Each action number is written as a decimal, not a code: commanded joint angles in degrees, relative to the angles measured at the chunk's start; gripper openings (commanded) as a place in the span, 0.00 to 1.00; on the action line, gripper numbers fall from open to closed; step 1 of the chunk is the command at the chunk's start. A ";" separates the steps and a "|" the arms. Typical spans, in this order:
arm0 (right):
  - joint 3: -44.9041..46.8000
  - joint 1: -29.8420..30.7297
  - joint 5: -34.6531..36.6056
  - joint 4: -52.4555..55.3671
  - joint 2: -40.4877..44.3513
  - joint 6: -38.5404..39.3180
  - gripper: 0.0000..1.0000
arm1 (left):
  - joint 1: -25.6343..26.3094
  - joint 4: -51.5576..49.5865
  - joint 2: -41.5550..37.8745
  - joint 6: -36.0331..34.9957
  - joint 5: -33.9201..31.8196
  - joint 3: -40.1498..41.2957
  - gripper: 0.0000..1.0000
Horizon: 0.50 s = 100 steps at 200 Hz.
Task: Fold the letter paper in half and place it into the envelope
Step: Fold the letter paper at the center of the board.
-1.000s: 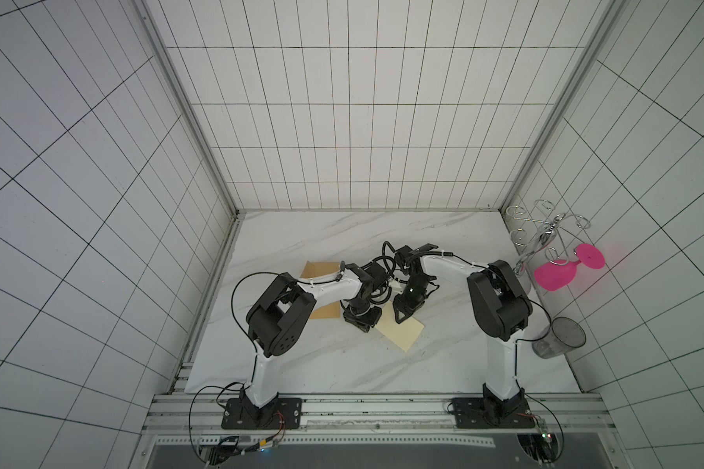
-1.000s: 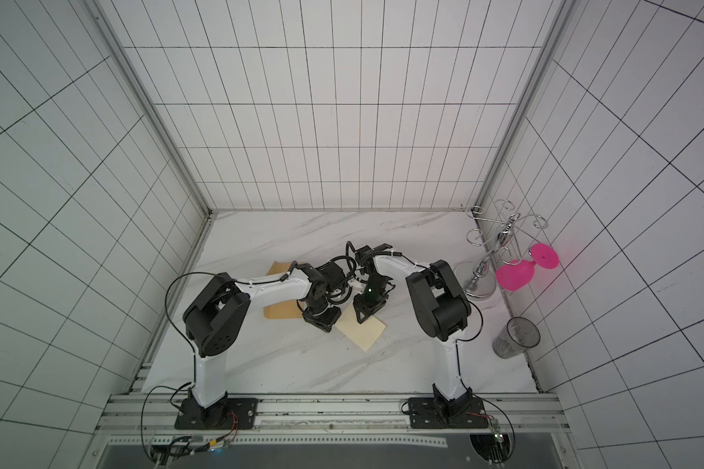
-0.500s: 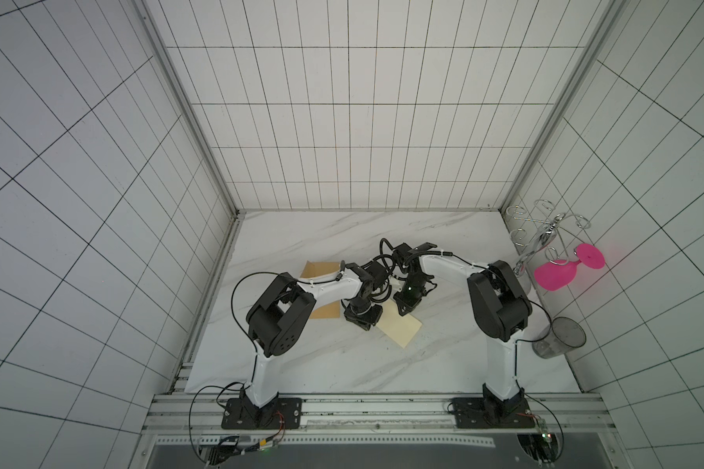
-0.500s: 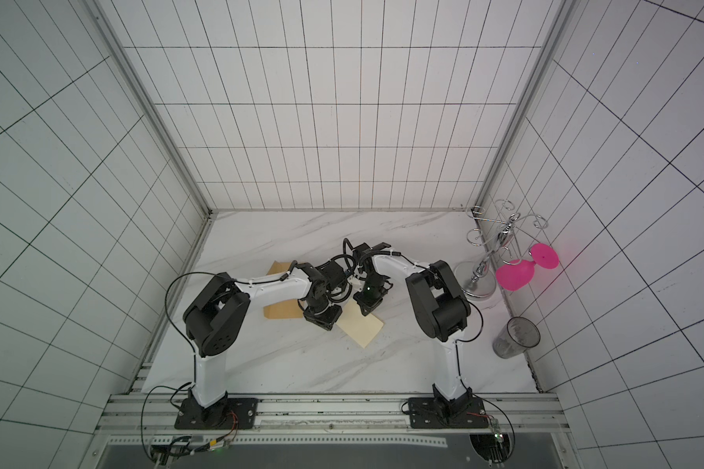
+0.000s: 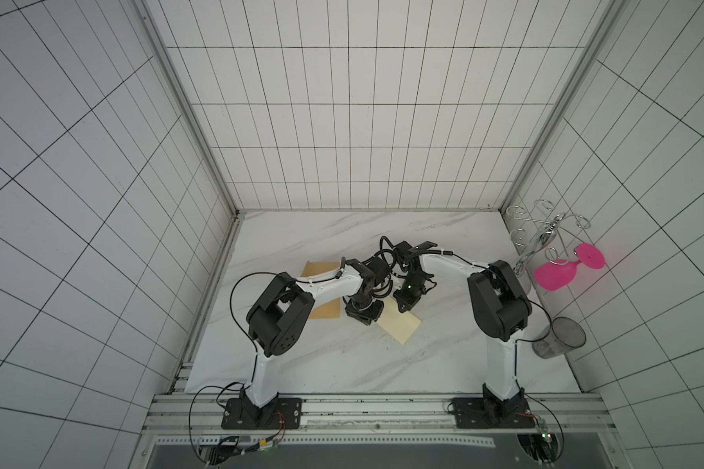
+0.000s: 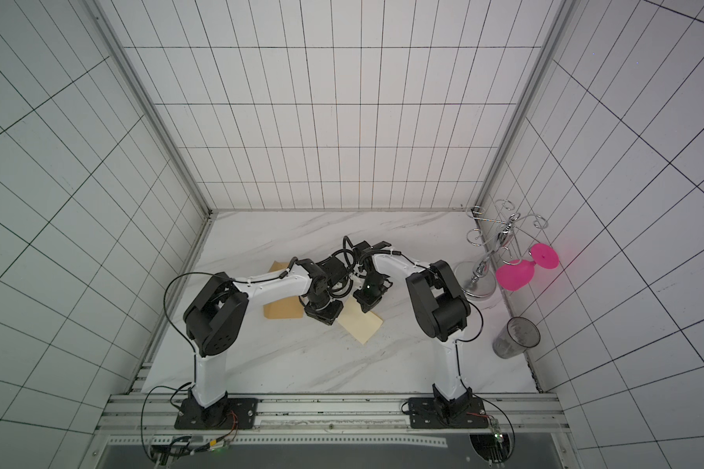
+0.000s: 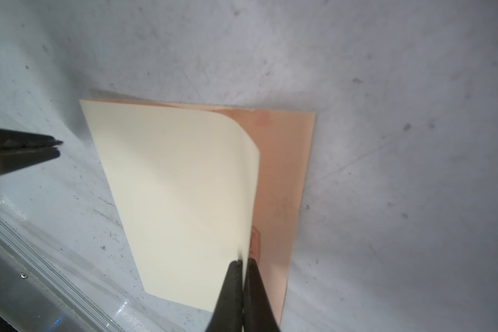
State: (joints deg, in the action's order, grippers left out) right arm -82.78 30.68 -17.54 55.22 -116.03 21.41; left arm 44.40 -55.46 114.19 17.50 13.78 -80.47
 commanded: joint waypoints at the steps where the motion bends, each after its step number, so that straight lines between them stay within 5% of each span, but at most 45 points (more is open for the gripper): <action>1: -1.24 4.22 -6.63 2.14 0.25 5.09 0.05 | 0.51 11.39 3.28 -1.40 -1.11 -2.67 0.00; 100: -2.28 1.60 -13.22 3.40 -1.82 4.88 0.00 | -2.04 13.53 -8.25 1.01 0.96 6.28 0.00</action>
State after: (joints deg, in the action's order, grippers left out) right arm -82.91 30.76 -22.57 55.70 -116.75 21.93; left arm 42.46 -50.09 108.71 18.87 13.76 -75.90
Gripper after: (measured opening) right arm 0.044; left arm 0.047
